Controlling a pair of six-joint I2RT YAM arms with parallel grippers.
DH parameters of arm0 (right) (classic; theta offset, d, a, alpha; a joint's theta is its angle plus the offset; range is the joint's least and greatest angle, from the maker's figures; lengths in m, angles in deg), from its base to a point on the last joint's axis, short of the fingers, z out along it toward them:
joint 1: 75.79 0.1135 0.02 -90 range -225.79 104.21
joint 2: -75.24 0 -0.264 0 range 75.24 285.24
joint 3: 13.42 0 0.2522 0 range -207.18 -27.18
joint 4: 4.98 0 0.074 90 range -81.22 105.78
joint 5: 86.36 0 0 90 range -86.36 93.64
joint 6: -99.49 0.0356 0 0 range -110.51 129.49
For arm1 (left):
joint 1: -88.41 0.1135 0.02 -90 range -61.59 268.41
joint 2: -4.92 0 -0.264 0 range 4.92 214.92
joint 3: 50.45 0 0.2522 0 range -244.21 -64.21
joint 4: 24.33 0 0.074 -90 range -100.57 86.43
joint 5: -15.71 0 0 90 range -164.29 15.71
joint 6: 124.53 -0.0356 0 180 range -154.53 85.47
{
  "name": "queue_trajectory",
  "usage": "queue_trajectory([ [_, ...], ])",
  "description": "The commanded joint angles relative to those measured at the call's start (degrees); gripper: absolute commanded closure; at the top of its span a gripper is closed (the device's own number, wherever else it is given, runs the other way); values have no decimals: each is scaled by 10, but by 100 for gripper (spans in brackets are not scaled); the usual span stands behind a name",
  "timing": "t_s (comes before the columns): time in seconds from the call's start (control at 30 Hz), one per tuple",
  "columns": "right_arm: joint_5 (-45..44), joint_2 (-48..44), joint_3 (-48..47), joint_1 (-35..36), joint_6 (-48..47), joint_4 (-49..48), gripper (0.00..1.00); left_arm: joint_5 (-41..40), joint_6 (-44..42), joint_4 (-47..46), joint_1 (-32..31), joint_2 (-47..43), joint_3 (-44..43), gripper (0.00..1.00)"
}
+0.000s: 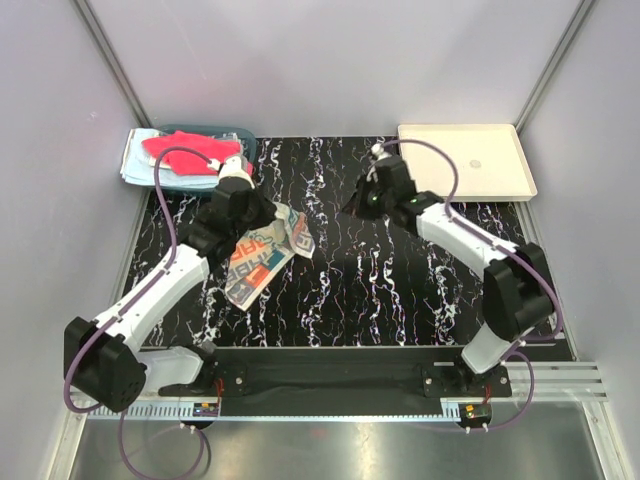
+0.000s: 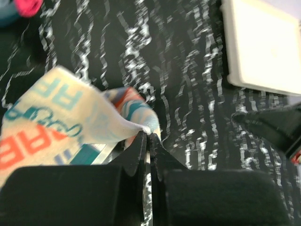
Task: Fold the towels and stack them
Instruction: Flatten out the crumpled towel
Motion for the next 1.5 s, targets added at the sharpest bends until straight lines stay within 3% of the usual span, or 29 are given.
queue_trajectory([
  [0.0, 15, 18, 32, 43, 41, -111, 86, -38, 21, -14, 2, -21, 20, 100],
  [0.1, 0, 35, 54, 72, 41, -154, 78, -39, 16, -3, 1, -11, 18, 100],
  [0.43, -83, 111, 76, 135, -19, -196, 69, -32, 7, 2, 2, 20, 5, 100],
  [0.77, -170, 182, 24, 142, -62, -151, 64, -28, -2, 6, 4, 28, -2, 100],
  [1.17, -151, 207, 14, 159, -34, -154, 62, -25, -1, 5, 5, 33, 3, 100],
  [1.47, -186, 241, -7, 175, 1, -107, 66, -21, 0, 3, 5, 29, 7, 100],
])
